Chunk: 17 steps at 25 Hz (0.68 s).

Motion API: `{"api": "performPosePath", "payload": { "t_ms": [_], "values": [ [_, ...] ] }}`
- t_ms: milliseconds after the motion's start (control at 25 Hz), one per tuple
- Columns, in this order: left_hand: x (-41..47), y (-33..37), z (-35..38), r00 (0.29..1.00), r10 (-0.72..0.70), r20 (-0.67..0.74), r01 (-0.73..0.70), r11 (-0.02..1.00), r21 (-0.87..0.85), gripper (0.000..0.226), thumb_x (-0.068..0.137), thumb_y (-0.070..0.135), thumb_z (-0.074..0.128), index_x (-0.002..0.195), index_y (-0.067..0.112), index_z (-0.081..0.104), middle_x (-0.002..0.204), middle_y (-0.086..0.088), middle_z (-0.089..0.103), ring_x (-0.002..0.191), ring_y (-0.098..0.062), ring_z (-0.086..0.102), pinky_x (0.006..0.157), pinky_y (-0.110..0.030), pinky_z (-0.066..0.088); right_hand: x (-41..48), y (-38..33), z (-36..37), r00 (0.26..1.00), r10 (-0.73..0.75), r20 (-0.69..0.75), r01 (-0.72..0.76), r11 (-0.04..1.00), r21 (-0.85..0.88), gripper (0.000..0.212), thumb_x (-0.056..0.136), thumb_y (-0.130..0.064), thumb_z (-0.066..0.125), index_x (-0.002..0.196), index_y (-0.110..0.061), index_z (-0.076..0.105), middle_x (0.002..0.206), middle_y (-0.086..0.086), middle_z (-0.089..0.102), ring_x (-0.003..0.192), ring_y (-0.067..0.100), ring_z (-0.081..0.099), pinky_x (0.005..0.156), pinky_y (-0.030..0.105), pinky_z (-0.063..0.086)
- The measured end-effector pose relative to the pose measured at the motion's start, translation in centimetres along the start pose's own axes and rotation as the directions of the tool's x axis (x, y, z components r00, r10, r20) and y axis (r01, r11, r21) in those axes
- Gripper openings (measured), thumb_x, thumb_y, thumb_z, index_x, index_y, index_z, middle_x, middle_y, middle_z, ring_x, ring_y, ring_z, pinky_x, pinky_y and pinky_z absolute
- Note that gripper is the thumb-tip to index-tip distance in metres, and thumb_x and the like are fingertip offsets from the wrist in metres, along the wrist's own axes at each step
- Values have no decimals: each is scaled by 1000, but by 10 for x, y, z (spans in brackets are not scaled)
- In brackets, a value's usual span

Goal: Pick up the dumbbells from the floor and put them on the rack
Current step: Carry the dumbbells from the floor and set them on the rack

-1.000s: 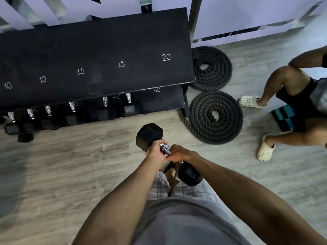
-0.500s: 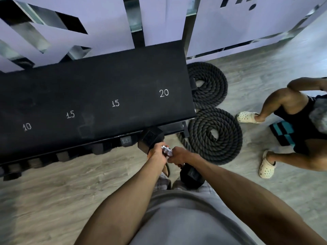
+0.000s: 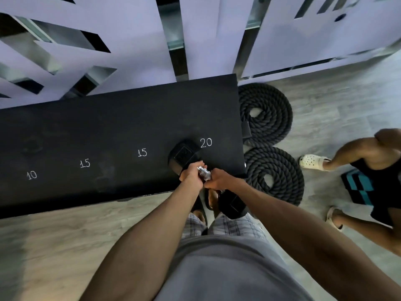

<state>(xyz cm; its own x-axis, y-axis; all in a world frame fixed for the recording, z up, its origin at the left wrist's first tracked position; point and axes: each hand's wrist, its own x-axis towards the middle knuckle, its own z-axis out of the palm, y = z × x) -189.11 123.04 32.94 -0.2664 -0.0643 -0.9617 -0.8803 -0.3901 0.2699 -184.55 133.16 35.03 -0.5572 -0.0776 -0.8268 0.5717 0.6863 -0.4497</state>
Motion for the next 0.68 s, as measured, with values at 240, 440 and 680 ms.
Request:
{"api": "performPosePath", "payload": {
  "t_ms": [240, 440, 680],
  "values": [
    [19, 24, 47, 997, 22, -70, -25, 999, -44, 51, 71, -7, 75, 120, -9, 60, 86, -17, 68, 64, -21, 68, 53, -30, 55, 36, 6, -45, 999, -27, 20, 25, 998, 57, 10, 78, -18, 60, 70, -14, 56, 64, 2, 63, 58, 18, 62, 61, 30, 51],
    [24, 35, 73, 997, 53, -58, -59, 992, -110, 56, 70, -7, 78, 123, -5, 60, 104, -19, 70, 74, -21, 70, 66, -34, 57, 57, 14, -73, 998, -67, 21, 65, 996, 67, 8, 79, -20, 59, 75, -13, 60, 62, 4, 66, 52, 17, 64, 67, 39, 59],
    [26, 33, 89, 999, 39, -11, -41, 979, -201, 60, 76, -7, 74, 132, -3, 53, 105, -17, 68, 80, -19, 69, 65, -35, 56, 71, 20, -93, 999, -12, 32, 10, 999, 41, 25, 83, -18, 60, 103, -4, 62, 82, 12, 70, 65, 23, 68, 67, 38, 57]
  ]
}}
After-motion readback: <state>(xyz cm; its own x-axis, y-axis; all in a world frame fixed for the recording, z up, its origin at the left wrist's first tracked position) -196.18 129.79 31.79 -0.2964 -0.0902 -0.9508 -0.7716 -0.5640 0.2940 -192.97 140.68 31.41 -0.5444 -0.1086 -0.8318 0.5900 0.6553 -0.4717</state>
